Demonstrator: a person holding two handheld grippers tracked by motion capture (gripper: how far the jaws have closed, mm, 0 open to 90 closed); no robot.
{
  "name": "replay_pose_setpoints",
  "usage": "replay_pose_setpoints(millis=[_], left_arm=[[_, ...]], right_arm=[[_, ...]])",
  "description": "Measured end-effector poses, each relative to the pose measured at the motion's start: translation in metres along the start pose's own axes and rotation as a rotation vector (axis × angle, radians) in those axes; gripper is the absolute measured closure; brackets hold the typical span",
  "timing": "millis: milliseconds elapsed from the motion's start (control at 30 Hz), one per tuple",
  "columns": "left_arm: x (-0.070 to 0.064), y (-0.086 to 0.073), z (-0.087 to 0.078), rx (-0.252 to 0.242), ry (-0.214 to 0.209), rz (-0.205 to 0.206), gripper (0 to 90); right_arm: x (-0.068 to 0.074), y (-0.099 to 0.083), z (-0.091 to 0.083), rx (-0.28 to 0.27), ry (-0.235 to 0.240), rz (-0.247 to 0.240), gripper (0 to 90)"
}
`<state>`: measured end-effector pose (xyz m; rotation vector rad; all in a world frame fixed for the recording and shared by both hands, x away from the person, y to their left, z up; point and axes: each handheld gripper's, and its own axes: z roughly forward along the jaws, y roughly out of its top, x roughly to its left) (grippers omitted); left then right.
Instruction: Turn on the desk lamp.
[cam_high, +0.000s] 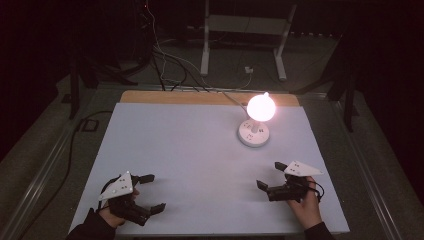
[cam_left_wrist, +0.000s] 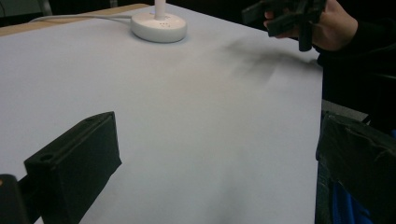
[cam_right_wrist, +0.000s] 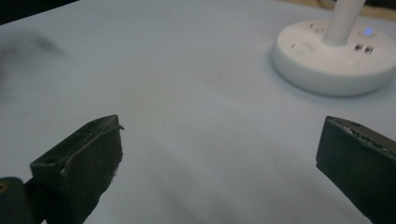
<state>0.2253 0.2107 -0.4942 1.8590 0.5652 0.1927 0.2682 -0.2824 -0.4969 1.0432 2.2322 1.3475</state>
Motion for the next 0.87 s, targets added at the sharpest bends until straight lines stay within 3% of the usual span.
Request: replay_pose_setpoints(millis=[467,867], left_arm=[[0.0,0.0,0.0,-0.002,-0.001,-0.003,0.2],[0.0,0.0,0.001,0.001,0.006,-0.001,0.2]], right_arm=[[0.0,-0.027,-0.012,0.113,-0.006,-0.011,0.0],[-0.001,-0.025,-0.01,0.108,0.002,-0.014,0.0]])
